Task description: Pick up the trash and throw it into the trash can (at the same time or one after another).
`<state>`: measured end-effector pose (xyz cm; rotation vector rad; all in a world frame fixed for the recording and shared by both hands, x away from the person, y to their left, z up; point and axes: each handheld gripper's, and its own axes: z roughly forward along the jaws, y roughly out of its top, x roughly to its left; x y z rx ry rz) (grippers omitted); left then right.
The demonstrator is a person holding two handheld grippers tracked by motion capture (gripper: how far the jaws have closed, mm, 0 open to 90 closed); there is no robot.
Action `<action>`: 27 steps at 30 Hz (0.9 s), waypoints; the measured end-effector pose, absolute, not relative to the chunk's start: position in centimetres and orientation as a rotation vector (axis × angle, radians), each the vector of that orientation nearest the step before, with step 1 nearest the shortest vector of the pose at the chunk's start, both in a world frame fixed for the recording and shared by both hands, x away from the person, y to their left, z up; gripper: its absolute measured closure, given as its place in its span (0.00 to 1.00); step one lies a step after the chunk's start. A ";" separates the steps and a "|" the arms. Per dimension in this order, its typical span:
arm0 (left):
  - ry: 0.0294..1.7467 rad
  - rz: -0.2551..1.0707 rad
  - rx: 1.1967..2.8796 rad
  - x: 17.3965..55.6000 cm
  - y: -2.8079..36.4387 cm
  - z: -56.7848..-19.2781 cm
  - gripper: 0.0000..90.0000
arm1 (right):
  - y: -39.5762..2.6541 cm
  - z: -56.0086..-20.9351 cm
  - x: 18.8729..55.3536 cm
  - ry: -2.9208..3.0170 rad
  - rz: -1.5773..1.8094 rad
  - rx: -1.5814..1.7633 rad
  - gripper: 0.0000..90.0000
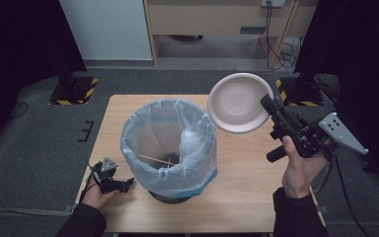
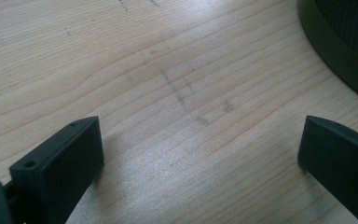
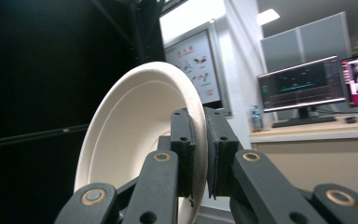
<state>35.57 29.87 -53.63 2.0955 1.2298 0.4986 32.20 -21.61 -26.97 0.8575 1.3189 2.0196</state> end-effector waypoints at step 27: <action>1.229 0.499 2.096 35.6 29.9 -53.6 0.00 | -10.4 -28.6 35.5 1.733 1.949 0.777 0.92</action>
